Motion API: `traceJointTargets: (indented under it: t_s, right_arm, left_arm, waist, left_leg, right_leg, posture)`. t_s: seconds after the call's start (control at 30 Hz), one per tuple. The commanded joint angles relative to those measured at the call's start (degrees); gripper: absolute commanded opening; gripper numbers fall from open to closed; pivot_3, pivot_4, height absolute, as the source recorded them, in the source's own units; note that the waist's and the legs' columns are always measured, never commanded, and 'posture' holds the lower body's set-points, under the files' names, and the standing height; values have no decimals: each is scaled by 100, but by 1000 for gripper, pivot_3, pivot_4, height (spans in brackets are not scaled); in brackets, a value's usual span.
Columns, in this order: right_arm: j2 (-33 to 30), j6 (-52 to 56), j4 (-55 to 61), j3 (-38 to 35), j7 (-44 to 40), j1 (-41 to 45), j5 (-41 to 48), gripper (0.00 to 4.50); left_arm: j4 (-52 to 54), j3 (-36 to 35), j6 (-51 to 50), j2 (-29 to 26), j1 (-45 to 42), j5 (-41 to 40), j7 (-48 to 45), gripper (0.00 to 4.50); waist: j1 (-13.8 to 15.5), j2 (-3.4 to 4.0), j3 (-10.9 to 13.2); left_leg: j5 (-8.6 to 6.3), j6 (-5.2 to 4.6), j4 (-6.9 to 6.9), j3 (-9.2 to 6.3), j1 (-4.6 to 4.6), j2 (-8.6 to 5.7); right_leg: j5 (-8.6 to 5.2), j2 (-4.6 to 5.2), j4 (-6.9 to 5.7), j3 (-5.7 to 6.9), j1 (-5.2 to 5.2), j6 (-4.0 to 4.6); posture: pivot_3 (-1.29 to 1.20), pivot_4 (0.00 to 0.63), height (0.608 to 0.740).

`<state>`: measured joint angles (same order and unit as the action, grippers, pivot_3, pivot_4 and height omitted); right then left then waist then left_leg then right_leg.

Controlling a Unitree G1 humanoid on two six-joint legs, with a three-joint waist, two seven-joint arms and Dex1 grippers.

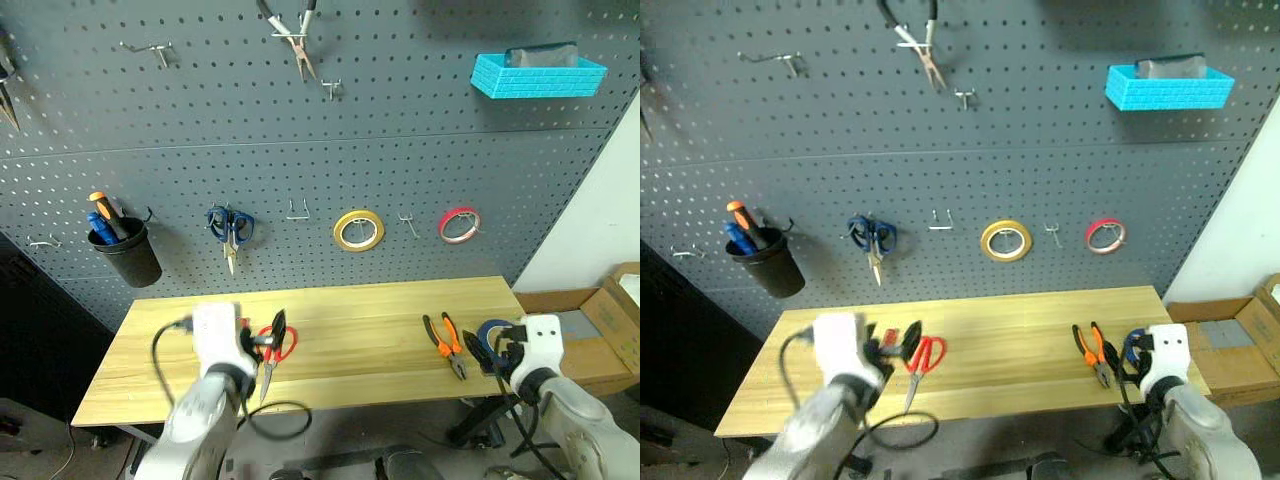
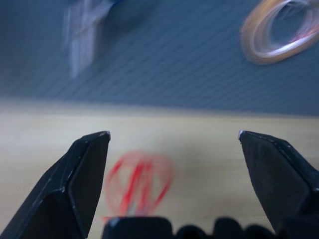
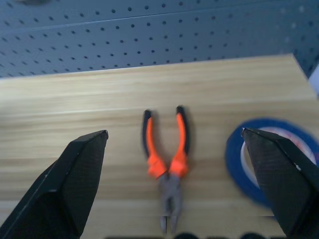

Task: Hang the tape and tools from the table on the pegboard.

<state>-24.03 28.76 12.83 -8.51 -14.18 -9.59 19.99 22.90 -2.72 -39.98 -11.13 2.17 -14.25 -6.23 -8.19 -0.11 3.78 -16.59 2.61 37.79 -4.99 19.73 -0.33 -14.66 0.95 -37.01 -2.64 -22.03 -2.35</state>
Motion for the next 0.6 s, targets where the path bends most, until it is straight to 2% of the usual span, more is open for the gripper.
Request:
traceJointTargets:
  t_s: [0.03,0.1,0.17,0.2,0.3,0.43,0.53,0.6]
  right_arm:
    - [-183,-423,-1010,84,-59,765,-516,4500]
    - [-193,-398,-1231,71,-93,1051,-591,4500]
    - [-218,-359,-1327,53,-150,1245,-647,4500]
    - [-244,-318,-1361,44,-170,1344,-670,4500]
    - [-314,-190,-1391,48,-175,1539,-772,4500]
    - [-286,178,-1341,-58,-102,1654,-782,4500]
    - [-225,480,-1145,-31,-72,1651,-755,4500]
    - [-161,730,-1141,-70,-45,1700,-674,4500]
  left_arm:
    - [-1641,626,638,-168,-1483,185,-1021,4433]
    - [-2362,930,1064,-194,-2089,280,-1576,4433]
    - [-2943,1275,1512,-244,-2553,459,-2075,4433]
    - [-3232,1454,1729,-226,-2793,514,-2369,4433]
    - [-3953,1900,2306,-161,-3362,651,-3171,4433]
    - [-4606,2189,2788,74,-3852,634,-4086,4433]
    - [-4906,2386,3060,133,-4025,720,-4655,4433]
    - [-5279,2646,3628,201,-4187,1043,-4833,4433]
  waist:
    - [-54,-6,75]
    - [-98,-52,147]
    - [-142,-64,183]
    - [-168,-59,205]
    - [-244,-42,314]
    - [-293,-23,523]
    - [-311,-19,686]
    - [-315,-20,794]
  left_leg:
    - [0,0,7,-1,-13,0]
    - [7,-7,9,4,24,-3]
    - [-1,-20,8,19,27,-14]
    - [-15,-44,5,38,29,-14]
    - [-74,-123,3,70,30,-11]
    - [-117,-180,7,83,35,-13]
    - [-128,-196,11,80,43,-9]
    - [-129,-197,15,80,54,-9]
  right_leg:
    - [0,-2,1,0,-3,0]
    - [7,-1,12,-10,4,-12]
    - [13,-1,13,-42,4,-34]
    - [21,-4,9,-72,-4,-65]
    - [8,-8,1,-115,-11,-46]
    - [-18,3,8,-136,-25,-62]
    - [-30,19,7,-147,-31,-78]
    - [-33,32,3,-152,-33,-86]
  posture:
    - [-226,74,740]
    - [-243,98,740]
    - [-256,113,740]
    - [-266,129,740]
    - [-284,168,740]
    - [-301,207,740]
    - [-318,244,740]
    - [-320,264,740]
